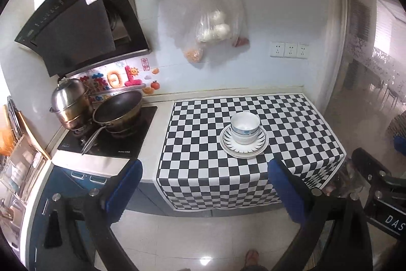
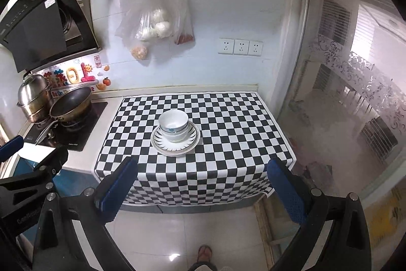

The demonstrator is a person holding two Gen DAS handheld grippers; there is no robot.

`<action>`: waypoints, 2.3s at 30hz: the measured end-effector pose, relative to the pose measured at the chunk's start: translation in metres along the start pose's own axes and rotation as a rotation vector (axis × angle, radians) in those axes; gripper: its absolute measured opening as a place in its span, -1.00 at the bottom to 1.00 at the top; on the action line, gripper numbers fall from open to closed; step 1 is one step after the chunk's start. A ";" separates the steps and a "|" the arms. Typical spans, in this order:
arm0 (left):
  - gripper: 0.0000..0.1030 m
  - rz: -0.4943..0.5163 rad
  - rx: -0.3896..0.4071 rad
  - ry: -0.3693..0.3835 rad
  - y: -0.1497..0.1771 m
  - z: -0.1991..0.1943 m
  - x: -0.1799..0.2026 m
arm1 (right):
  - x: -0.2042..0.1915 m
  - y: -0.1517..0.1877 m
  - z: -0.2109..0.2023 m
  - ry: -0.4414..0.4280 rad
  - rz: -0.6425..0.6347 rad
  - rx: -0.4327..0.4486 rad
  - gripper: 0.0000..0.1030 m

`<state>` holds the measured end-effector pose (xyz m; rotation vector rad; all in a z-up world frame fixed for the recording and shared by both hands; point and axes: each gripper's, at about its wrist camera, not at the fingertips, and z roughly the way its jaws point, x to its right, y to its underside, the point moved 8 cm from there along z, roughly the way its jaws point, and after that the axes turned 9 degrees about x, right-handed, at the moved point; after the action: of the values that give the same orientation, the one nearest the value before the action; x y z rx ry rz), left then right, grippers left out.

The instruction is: Organize plates and bowls

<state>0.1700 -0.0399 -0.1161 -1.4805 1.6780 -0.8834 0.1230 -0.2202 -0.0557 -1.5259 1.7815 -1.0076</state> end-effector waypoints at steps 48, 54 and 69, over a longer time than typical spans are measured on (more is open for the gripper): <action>0.97 -0.029 0.081 -0.061 0.020 -0.116 0.026 | 0.074 0.017 -0.106 -0.015 -0.004 0.080 1.00; 0.97 -0.033 0.087 -0.065 0.018 -0.118 0.021 | 0.073 0.018 -0.106 -0.017 -0.001 0.077 1.00; 0.97 -0.025 0.088 -0.070 0.017 -0.116 0.018 | 0.070 0.015 -0.104 -0.007 0.010 0.082 1.00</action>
<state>0.0598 -0.0519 -0.0736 -1.4587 1.5535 -0.8974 0.0171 -0.2705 -0.0088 -1.4674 1.7200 -1.0565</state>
